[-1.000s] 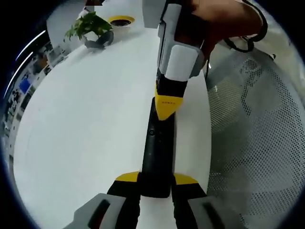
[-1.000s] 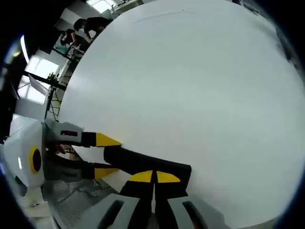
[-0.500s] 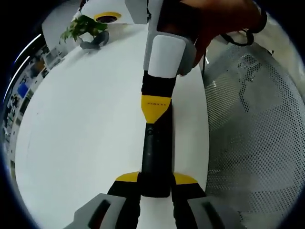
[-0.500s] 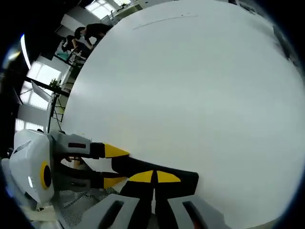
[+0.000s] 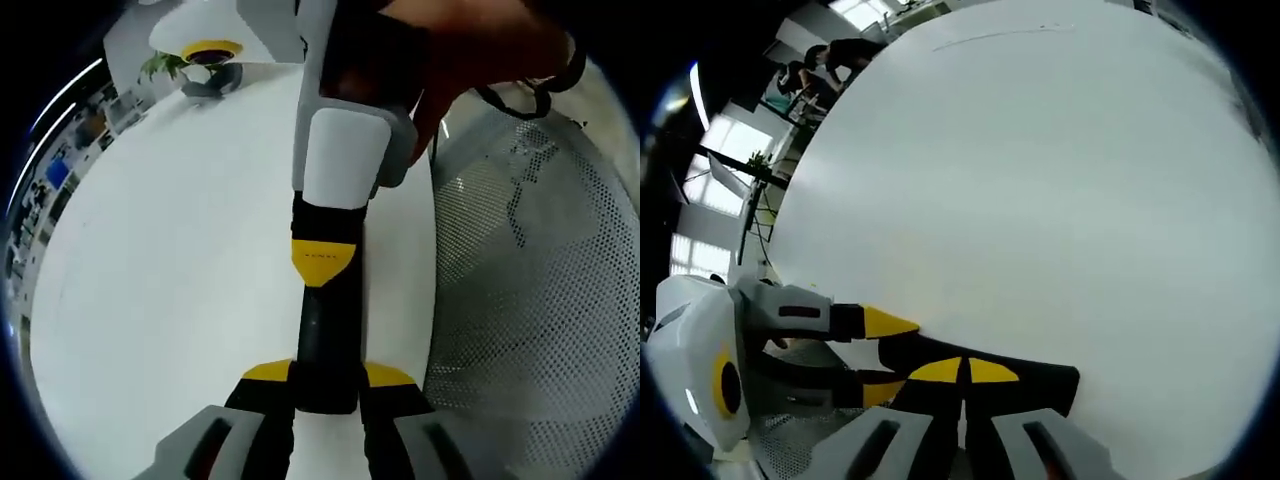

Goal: Press the specified remote control buttons in sequence, fully releasing each button before pressing the next.

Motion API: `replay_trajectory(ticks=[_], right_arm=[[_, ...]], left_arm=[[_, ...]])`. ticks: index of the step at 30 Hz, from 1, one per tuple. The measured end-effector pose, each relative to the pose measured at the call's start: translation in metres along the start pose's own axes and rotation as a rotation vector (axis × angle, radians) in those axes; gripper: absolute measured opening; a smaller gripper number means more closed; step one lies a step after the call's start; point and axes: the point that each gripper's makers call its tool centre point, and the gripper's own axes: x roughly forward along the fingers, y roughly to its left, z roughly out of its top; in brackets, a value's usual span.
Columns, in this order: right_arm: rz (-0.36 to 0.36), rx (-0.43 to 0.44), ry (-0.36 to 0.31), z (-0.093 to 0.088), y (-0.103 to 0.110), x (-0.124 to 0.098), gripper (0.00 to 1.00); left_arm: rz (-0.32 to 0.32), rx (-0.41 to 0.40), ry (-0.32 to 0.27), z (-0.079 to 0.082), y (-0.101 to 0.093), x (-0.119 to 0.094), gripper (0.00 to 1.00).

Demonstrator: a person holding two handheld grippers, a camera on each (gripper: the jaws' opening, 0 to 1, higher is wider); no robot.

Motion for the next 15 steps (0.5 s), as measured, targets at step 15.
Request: replay_trajectory(ticks=[15], right_arm=[[-0.026, -0.011, -0.006, 0.0019, -0.0026, 0.0037, 0.00]], left_arm=[[-0.011, 0.022, -0.046, -0.0007, -0.0044, -0.0009, 0.24]])
